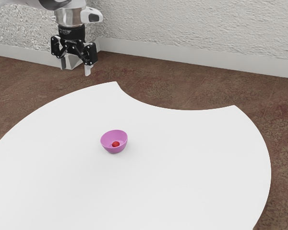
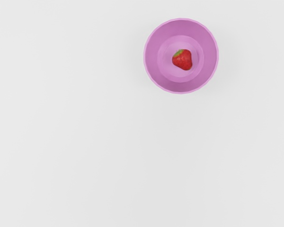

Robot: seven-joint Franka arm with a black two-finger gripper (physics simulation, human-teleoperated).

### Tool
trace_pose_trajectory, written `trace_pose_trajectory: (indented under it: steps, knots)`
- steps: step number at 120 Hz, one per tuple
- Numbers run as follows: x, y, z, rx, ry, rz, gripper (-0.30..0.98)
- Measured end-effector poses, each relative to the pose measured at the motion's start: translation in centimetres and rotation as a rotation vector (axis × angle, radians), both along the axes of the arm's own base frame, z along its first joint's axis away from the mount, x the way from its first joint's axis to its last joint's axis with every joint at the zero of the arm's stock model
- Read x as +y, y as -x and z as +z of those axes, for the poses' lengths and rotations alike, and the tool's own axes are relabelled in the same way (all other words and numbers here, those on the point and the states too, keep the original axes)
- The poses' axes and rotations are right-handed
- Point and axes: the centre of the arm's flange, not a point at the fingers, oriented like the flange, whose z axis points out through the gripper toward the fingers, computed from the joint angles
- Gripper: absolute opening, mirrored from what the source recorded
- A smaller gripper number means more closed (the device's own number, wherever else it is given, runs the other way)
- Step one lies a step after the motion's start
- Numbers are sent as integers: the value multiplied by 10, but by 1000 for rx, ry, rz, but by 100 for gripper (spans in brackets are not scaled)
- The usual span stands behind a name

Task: Take strawberry from the bowl

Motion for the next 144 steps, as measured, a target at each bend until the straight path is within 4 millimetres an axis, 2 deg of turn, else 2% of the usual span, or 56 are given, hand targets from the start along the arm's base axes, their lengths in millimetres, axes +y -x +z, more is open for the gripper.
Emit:
trace_pose_trajectory:
  steps: [23, 32, 36, 40, 47, 52, 59, 77, 86, 95, 102, 110, 118, 126, 128, 139, 144]
  knots:
    - [13, 0, 0, 0, 26, 27, 69]
    - [-8, -8, 8, -46, 39, -13, 69]
    - [-20, -28, -10, -49, 48, -35, 69]
    - [-24, -56, -42, -36, 57, -42, 68]
    - [-17, -103, -117, -11, 71, -33, 68]
    - [-5, -126, -170, 5, 82, -18, 69]
    - [4, -145, -221, 1, 93, -6, 69]
    - [7, -166, -297, -23, 104, 2, 69]
    - [9, -170, -312, -44, 104, 10, 69]
    - [11, -170, -316, -54, 93, 38, 69]
    - [5, -170, -318, -57, 86, 53, 69]
    - [6, -165, -327, -37, 77, 106, 69]
    - [23, -155, -339, -13, 63, 190, 68]
    - [32, -150, -340, -16, 63, 262, 68]
    - [31, -149, -341, -16, 67, 277, 67]
    - [-2, -146, -340, -21, 60, 332, 63]
    - [-9, -144, -343, -20, 60, 366, 61]
